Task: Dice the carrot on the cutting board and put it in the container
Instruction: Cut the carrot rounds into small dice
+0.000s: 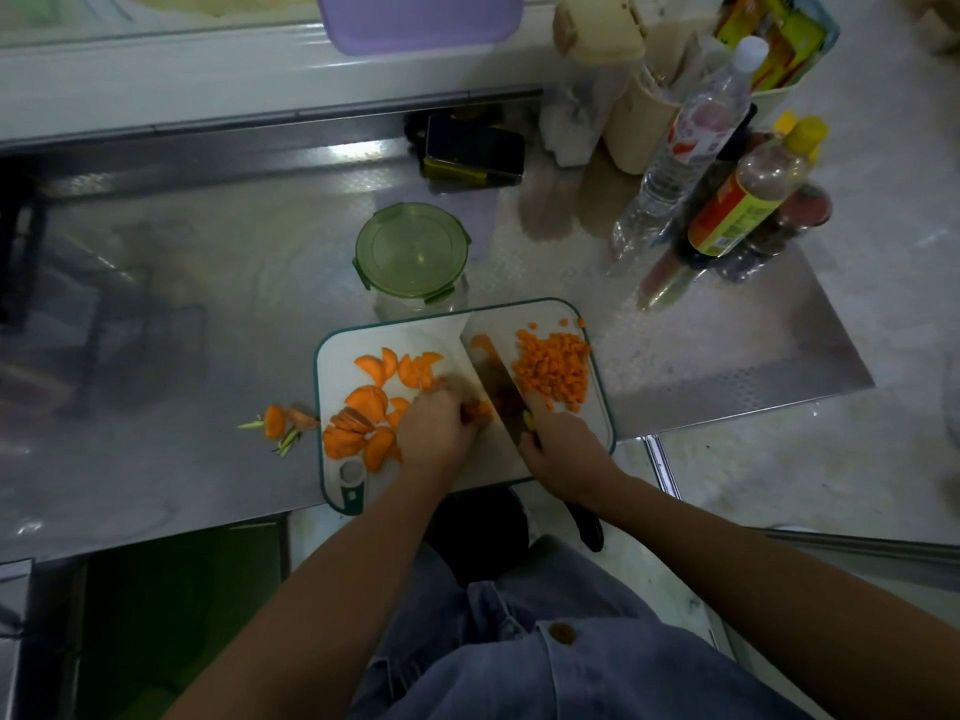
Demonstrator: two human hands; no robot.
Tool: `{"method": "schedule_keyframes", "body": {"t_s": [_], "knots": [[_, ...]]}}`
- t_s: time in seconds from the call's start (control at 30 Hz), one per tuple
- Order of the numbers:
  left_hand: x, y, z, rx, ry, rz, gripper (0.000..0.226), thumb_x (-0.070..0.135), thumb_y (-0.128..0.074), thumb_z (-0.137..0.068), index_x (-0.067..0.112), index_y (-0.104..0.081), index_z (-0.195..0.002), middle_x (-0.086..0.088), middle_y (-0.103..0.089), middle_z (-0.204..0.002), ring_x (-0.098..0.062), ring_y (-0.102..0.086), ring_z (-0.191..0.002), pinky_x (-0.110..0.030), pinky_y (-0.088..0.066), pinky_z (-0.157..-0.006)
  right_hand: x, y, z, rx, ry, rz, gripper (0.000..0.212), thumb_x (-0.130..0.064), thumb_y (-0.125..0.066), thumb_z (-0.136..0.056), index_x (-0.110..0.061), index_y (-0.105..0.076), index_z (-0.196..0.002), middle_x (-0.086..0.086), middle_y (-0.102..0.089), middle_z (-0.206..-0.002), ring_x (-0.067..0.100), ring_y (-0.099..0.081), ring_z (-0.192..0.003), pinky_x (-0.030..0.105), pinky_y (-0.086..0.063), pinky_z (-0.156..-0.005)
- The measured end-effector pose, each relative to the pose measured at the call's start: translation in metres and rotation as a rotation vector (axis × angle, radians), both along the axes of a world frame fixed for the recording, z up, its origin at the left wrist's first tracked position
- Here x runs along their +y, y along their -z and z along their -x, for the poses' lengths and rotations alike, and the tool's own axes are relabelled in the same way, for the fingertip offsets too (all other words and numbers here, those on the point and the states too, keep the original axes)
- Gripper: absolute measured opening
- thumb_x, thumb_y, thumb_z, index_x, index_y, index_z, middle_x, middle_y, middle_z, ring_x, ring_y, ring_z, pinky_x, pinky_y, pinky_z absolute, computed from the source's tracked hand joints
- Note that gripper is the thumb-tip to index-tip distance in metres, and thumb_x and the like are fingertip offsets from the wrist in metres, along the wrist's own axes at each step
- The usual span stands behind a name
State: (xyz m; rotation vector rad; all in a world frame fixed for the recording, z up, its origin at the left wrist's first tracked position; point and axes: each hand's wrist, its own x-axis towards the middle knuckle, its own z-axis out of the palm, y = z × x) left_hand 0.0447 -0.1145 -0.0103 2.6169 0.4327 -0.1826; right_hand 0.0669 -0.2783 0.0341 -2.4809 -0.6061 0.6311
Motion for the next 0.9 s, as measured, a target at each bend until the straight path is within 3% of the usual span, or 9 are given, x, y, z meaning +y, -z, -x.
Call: {"method": "schedule_keyframes", "body": {"t_s": [0.1,0.3,0.47,0.63,0.9], "knots": [[0.001,-0.003,0.004,-0.016,0.031,-0.019,0.025,0.042,-0.059,-0.087,0.026,-0.072,-0.101,-0.001,-0.061,-0.102,-0.023,-0.061,-0.09,-0.028,-0.035,-0.061,0.0,-0.004,0.001,0.003,-0.04,0.022,0.045,-0.014,-0.048,-0.091,-0.012,-0.036,-0.135,0.009,-0.055,-0.082,0.032,-0.058,-0.07,0.045,-0.051,-0.064],[0.001,-0.003,0.005,0.018,-0.002,0.033,0.022,0.029,-0.059,-0.089,0.027,-0.072,-0.107,-0.005,-0.063,-0.106,-0.028,-0.06,-0.096,-0.033,-0.043,-0.069,0.003,-0.002,0.005,0.04,-0.056,0.092,0.044,-0.015,-0.047,-0.09,-0.012,-0.034,-0.132,0.006,-0.051,-0.081,0.029,-0.057,-0.07,0.04,-0.05,-0.063],[-0.001,-0.004,0.003,0.025,-0.055,0.07,0.022,0.023,-0.059,-0.087,0.024,-0.074,-0.103,-0.006,-0.064,-0.106,-0.028,-0.06,-0.097,-0.035,-0.045,-0.073,0.011,0.004,0.009,0.075,-0.065,0.154,0.027,-0.014,-0.047,-0.089,-0.009,-0.039,-0.114,0.006,-0.048,-0.077,0.033,-0.056,-0.073,0.043,-0.051,-0.065],[0.001,-0.004,0.0,0.027,-0.073,0.068,0.022,0.022,-0.059,-0.085,0.028,-0.075,-0.099,-0.004,-0.068,-0.101,-0.026,-0.061,-0.094,-0.035,-0.047,-0.071,0.016,0.011,0.008,0.051,-0.023,0.144,0.035,-0.014,-0.047,-0.089,-0.006,-0.04,-0.123,0.009,-0.051,-0.08,0.033,-0.058,-0.075,0.037,-0.045,-0.062],[0.002,-0.008,0.0,0.022,-0.153,0.147,0.014,0.024,-0.068,-0.081,0.026,-0.077,-0.092,0.001,-0.073,-0.095,-0.023,-0.065,-0.091,-0.03,-0.05,-0.074,0.011,0.008,0.006,-0.015,0.037,0.015,0.041,-0.013,-0.047,-0.091,-0.008,-0.037,-0.131,0.012,-0.056,-0.081,0.032,-0.058,-0.07,0.045,-0.05,-0.063]]}}
